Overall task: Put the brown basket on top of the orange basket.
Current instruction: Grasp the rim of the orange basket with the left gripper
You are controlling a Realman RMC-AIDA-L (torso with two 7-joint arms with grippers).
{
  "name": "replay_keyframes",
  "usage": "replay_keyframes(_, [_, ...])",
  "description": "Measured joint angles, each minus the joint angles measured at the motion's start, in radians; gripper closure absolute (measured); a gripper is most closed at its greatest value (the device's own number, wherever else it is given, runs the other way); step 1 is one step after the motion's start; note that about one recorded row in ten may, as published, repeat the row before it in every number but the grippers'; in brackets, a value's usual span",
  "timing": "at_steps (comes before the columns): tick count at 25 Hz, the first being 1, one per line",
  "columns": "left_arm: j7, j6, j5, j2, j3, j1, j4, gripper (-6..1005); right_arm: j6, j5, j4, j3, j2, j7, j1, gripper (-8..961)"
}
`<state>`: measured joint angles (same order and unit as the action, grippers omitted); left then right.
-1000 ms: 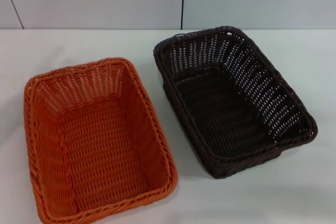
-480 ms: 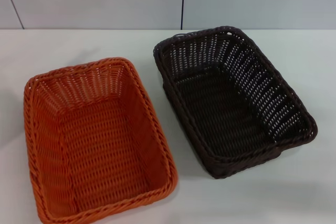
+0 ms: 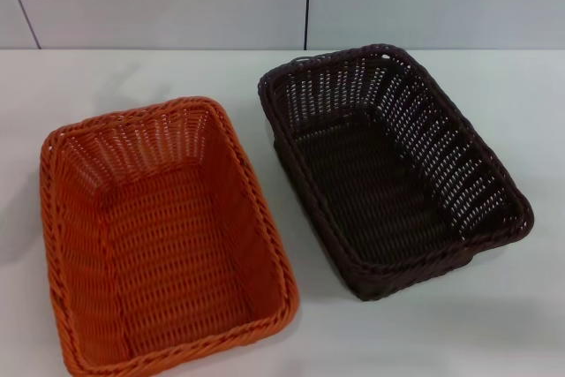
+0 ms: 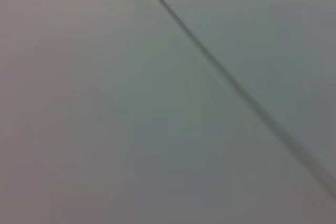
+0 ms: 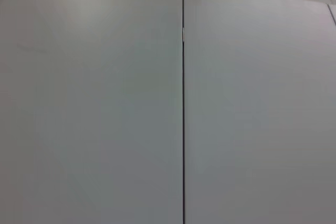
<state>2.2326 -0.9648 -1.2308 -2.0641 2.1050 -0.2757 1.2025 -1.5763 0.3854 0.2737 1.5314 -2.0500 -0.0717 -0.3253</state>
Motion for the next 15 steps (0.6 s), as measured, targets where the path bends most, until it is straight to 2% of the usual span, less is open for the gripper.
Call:
replay_keyframes(1, [0.181,0.254,-0.02,-0.003,-0.143,0.042,0.071,152,0.004,0.0,0.002,-0.001,0.001,0.0,-0.001,306])
replay_keyframes(2, [0.28,0.395,-0.022,-0.004,-0.221,0.056,0.094,152,0.008,0.0,0.002,-0.001,0.001,0.0,-0.002,306])
replay_keyframes(4, [0.28,0.395,-0.022,-0.004,-0.221,0.056,0.094,153,0.009,0.0,0.003,-0.003,0.003,0.0,-0.006,306])
replay_keyframes(5, [0.335,0.474,-0.024,-0.004,-0.272,0.064,0.109,153,0.01,0.001,0.003,-0.004,0.004,0.0,-0.008,306])
replay_keyframes(6, [0.433,0.672,-0.069,-0.004,-0.361,0.067,0.121,154,0.013,0.001,0.004,-0.006,0.005,0.001,-0.01,306])
replay_keyframes(7, [0.442,0.72,-0.107,-0.005,-0.381,0.065,0.122,154,0.017,0.001,0.004,-0.008,0.006,0.001,-0.013,306])
replay_keyframes(9, [0.442,0.72,-0.107,-0.005,-0.381,0.065,0.122,155,0.026,0.001,0.005,-0.01,0.007,0.001,-0.017,306])
replay_keyframes(10, [0.444,0.771,-0.153,-0.005,-0.404,0.064,0.123,155,0.029,0.001,0.005,-0.011,0.008,0.001,-0.018,306])
replay_keyframes(12, [0.444,0.771,-0.153,-0.005,-0.404,0.064,0.123,156,0.034,0.001,0.005,-0.012,0.01,0.001,-0.022,306])
replay_keyframes(13, [0.439,0.953,-0.298,-0.005,-0.495,0.058,0.115,156,0.037,0.001,0.005,-0.014,0.012,0.001,-0.024,306])
replay_keyframes(15, [0.439,0.953,-0.298,-0.005,-0.495,0.058,0.115,157,0.042,0.001,0.005,-0.019,0.015,0.001,-0.028,306])
